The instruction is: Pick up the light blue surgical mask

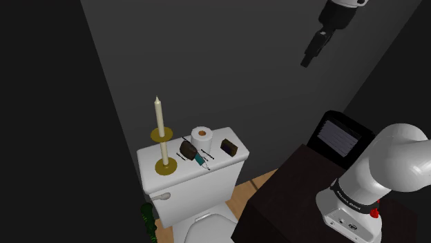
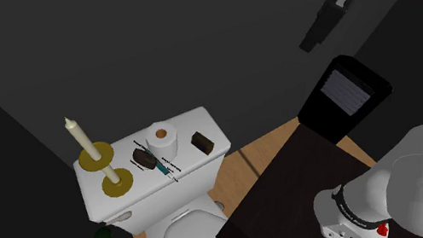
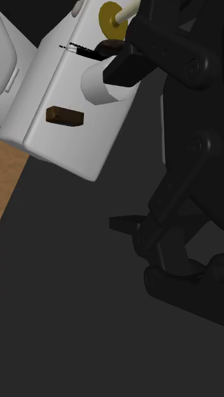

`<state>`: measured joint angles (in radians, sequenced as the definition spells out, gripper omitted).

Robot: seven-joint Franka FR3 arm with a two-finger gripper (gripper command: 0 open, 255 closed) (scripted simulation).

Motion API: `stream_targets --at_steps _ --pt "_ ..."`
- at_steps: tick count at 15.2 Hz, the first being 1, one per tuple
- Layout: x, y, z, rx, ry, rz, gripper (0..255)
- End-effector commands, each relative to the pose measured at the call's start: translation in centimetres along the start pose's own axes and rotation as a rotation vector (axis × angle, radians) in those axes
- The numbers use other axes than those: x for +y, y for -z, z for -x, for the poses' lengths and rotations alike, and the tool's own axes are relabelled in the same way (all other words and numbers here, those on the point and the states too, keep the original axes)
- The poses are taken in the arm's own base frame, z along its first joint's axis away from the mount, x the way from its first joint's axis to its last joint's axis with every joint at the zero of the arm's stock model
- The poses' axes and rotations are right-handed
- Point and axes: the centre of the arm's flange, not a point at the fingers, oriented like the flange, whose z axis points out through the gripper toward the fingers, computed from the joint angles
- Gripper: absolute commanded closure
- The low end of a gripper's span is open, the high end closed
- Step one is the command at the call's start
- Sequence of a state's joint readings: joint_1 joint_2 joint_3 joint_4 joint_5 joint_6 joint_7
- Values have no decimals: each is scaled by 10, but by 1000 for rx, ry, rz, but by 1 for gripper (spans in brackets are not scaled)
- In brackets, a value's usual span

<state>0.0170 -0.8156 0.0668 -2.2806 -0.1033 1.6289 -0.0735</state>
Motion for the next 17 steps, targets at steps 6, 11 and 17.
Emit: stream_targets --at_steps 6,11,17 --pt "-27 -54 -21 -17 -6 -39 0" --pt "-57 -107 -41 -33 -13 -78 0" --pt "-95 -170 -64 -53 -21 -125 0"
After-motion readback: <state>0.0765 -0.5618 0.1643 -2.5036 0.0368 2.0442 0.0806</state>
